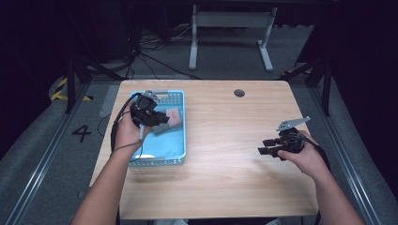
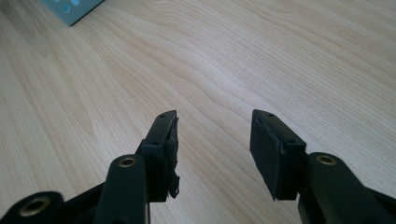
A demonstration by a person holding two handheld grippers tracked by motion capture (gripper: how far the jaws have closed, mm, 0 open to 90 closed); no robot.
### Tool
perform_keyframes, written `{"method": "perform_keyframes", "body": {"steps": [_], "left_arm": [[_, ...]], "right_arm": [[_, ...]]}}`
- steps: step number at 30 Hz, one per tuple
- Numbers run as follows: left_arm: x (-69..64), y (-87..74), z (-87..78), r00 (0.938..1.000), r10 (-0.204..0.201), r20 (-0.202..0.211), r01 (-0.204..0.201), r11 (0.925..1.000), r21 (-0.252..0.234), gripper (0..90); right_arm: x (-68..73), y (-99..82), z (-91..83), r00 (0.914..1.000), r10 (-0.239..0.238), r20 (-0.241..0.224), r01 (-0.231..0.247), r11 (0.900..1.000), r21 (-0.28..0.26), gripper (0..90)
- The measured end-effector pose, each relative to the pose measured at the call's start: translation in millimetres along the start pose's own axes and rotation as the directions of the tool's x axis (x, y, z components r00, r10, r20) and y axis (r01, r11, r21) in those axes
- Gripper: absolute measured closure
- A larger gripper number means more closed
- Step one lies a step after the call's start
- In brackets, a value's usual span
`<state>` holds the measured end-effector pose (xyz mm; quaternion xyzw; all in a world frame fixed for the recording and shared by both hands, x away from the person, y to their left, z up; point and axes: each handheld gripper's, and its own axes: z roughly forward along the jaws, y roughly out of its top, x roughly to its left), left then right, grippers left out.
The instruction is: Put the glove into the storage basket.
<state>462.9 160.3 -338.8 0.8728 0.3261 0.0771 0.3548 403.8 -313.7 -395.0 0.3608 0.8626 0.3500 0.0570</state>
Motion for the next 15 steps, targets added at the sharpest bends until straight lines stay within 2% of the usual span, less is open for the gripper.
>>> {"method": "perform_keyframes", "body": {"steps": [2, 3, 5, 6, 8, 14, 15], "left_arm": [[-13.7, -2.0, -6.6, 0.9995, 0.027, 0.017, -0.027, 0.9995, -0.02, 72.4], [-13.7, -2.0, -6.6, 0.9995, 0.027, 0.017, -0.027, 0.9995, -0.02, 72.3], [-33.8, -6.0, -16.1, 0.9979, 0.055, 0.034, -0.054, 0.998, -0.034, 72.3], [-33.8, -6.0, -16.1, 0.9979, 0.055, 0.034, -0.054, 0.998, -0.034, 72.3], [-48.5, -10.0, -20.1, 0.9962, 0.073, 0.048, -0.07, 0.9965, -0.045, 72.1], [-81.5, -23.9, -17.5, 0.9902, 0.112, 0.083, -0.11, 0.9936, -0.025, 72.2], [-91.9, -30.6, -14.3, 0.9879, 0.116, 0.103, -0.115, 0.9932, -0.018, 72.1]], "right_arm": [[1.4, 0.4, 0.1, 0.9999, -0.012, 0.0, 0.012, 0.9999, 0.005, 52.6], [2.1, -0.5, -0.3, 0.9998, -0.02, 0.0, 0.02, 0.9998, 0.005, 53.2], [2.3, -2.4, -1.9, 0.9994, -0.035, 0.002, 0.035, 0.9994, 0.001, 53.3], [2.4, -3.3, -2.7, 0.9994, -0.034, -0.001, 0.034, 0.9994, -0.005, 53.3], [2.7, -4.6, -3.2, 0.9992, -0.039, -0.003, 0.039, 0.9992, -0.008, 53.3], [9.2, -13.0, 0.6, 0.9975, -0.065, -0.026, 0.065, 0.9978, -0.013, 52.6], [9.7, -14.3, 1.1, 0.9971, -0.069, -0.031, 0.069, 0.9976, -0.007, 52.5]]}}
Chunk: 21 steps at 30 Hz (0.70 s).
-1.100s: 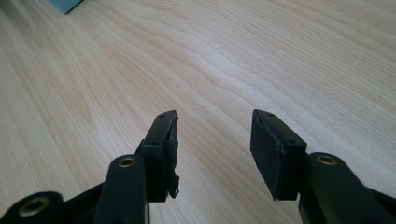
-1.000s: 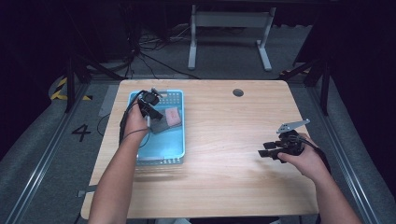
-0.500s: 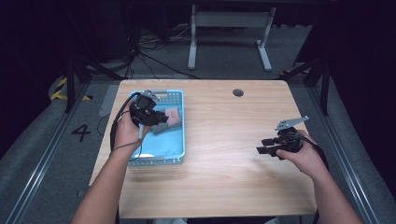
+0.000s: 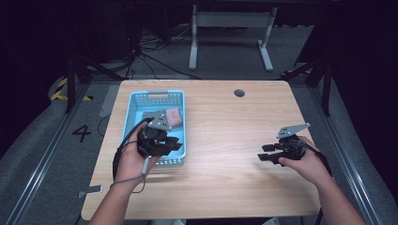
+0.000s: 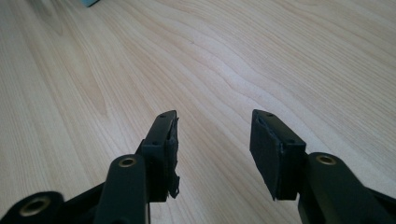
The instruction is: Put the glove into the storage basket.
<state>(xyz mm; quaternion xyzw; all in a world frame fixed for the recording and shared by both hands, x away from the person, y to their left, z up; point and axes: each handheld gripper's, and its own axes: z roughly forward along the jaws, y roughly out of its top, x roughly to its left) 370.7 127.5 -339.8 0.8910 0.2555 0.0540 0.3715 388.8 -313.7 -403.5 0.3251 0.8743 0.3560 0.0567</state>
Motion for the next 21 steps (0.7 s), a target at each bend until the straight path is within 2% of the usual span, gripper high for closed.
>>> {"method": "perform_keyframes", "body": {"steps": [3, 6, 7, 8, 9, 11, 12, 15, 17, 18, 21], "left_arm": [[-7.7, -5.1, 3.7, 0.9999, 0.001, 0.014, -0.001, 1.0, -0.01, 71.8], [-18.1, -16.0, 12.8, 0.9988, 0.001, 0.05, 0.001, 0.9997, -0.024, 70.6], [-21.7, -19.7, 18.2, 0.9982, 0.003, 0.059, -0.002, 0.9999, -0.013, 70.6], [-27.7, -27.6, 30.2, 0.9972, 0.028, 0.069, -0.029, 0.9995, 0.015, 70.6], [-27.7, -27.6, 30.2, 0.9972, 0.028, 0.069, -0.029, 0.9995, 0.015, 70.6], [-31.1, -37.1, 42.6, 0.996, 0.021, 0.087, -0.024, 0.9993, 0.028, 70.4], [-35.1, -45.2, 51.0, 0.9954, 0.03, 0.091, -0.033, 0.999, 0.029, 70.1], [-37.5, -50.4, 55.3, 0.9937, 0.044, 0.103, -0.048, 0.9985, 0.029, 69.5], [-37.2, -54.2, 59.4, 0.9964, 0.009, 0.084, -0.013, 0.9991, 0.041, 68.6], [-37.2, -54.2, 59.4, 0.9964, 0.009, 0.084, -0.013, 0.9991, 0.041, 68.8], [-38.6, -58.0, 67.3, 0.9957, -0.024, 0.089, 0.019, 0.998, 0.059, 68.8]], "right_arm": [[0.9, -0.9, -0.8, 1.0, 0.002, -0.005, -0.002, 1.0, 0.0, 52.3], [3.2, -3.4, 0.3, 0.9999, -0.005, -0.01, 0.005, 0.9999, 0.011, 52.2], [3.2, -3.4, 0.3, 0.9999, -0.005, -0.01, 0.005, 0.9999, 0.011, 52.2], [3.7, -5.4, 1.0, 0.9999, -0.004, -0.012, 0.005, 0.9999, 0.015, 52.2], [3.7, -5.4, 1.0, 0.9999, -0.004, -0.012, 0.005, 0.9999, 0.015, 52.2], [4.0, -7.2, 1.5, 0.9999, 0.001, -0.012, 0.0, 0.9998, 0.021, 52.1], [3.8, -8.6, 1.8, 0.9999, 0.0, -0.011, 0.0, 0.9997, 0.025, 52.1], [3.5, -9.3, 1.0, 0.9999, 0.001, -0.01, -0.001, 0.9997, 0.023, 52.1], [3.0, -10.1, 1.4, 0.9999, 0.003, -0.01, -0.003, 0.9997, 0.025, 52.1], [3.0, -10.1, 1.4, 0.9999, 0.003, -0.01, -0.003, 0.9997, 0.025, 52.1], [3.5, -11.0, 3.1, 0.9999, 0.003, -0.012, -0.003, 0.9995, 0.03, 52.0]]}}
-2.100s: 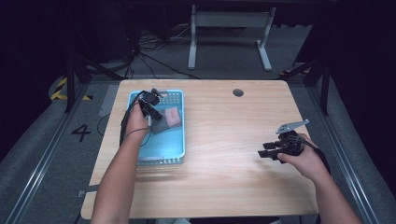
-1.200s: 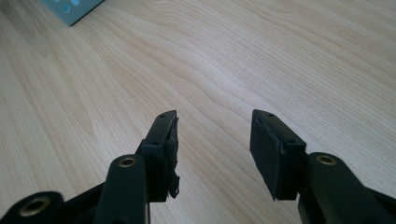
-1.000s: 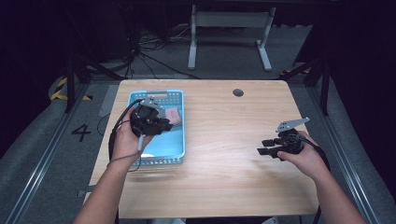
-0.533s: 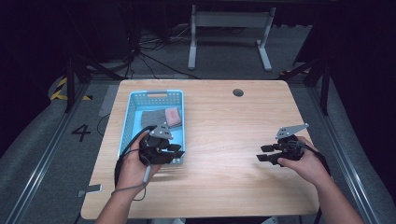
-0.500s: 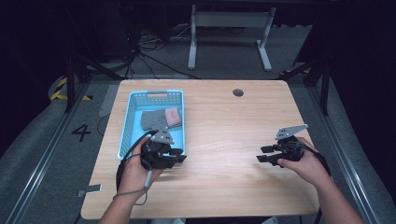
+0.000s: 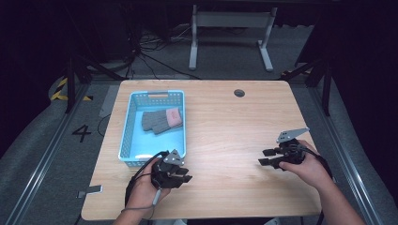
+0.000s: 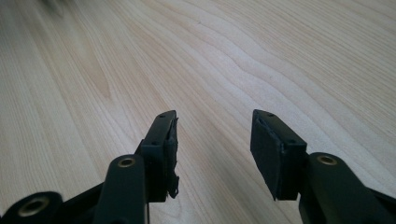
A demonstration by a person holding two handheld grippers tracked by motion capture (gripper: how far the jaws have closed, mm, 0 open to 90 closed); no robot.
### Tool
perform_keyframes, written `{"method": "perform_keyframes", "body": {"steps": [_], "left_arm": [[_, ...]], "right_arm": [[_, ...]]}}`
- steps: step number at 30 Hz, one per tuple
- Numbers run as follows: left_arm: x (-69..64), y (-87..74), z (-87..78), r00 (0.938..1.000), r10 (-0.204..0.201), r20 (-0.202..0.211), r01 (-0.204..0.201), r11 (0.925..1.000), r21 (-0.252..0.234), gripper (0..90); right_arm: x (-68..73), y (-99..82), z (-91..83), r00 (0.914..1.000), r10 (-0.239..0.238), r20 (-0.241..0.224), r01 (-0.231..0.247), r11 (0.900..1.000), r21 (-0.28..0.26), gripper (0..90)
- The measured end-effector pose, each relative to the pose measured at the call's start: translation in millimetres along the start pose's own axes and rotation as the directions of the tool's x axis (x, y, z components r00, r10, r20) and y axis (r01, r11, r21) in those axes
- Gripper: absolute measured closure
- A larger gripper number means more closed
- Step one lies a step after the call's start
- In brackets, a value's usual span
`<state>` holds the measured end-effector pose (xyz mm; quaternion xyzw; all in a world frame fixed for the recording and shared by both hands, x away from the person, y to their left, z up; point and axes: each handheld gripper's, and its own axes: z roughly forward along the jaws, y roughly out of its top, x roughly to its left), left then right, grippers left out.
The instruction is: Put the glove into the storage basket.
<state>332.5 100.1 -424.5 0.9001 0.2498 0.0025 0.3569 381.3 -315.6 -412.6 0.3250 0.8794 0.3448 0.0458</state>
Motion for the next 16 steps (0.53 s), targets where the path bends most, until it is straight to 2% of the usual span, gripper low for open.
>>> {"method": "perform_keyframes", "body": {"steps": [1, 2, 4, 7, 12, 16], "left_arm": [[1.4, -2.1, 7.2, 0.9963, -0.06, 0.062, 0.062, 0.9975, -0.033, 68.9], [1.3, -2.2, 12.6, 0.9913, -0.085, 0.1, 0.09, 0.9951, -0.042, 69.1], [-0.4, -1.2, 15.9, 0.9926, -0.079, 0.092, 0.083, 0.9959, -0.037, 69.2], [-5.7, 1.5, 18.9, 0.9981, -0.033, 0.051, 0.034, 0.9993, -0.013, 69.1], [-3.7, -0.5, 17.9, 0.9995, -0.021, 0.024, 0.021, 0.9997, -0.008, 65.3], [-1.7, -1.6, 15.4, 0.9991, -0.031, 0.031, 0.032, 0.9991, -0.027, 62.6]], "right_arm": [[0.1, -0.8, 0.9, 1.0, -0.003, 0.0, 0.003, 1.0, 0.005, 52.0], [0.2, -1.2, 1.3, 1.0, 0.0, -0.001, 0.0, 1.0, 0.006, 52.0], [-0.1, -1.9, 2.1, 1.0, 0.001, 0.0, -0.001, 1.0, 0.008, 52.0], [-0.2, -2.7, 4.0, 1.0, 0.002, 0.0, -0.002, 0.9999, 0.013, 51.9], [-0.3, -4.2, 5.4, 1.0, 0.003, -0.003, -0.003, 0.9998, 0.021, 51.7], [-0.7, -4.0, 6.0, 1.0, 0.004, -0.002, -0.004, 0.9998, 0.021, 51.5]]}}
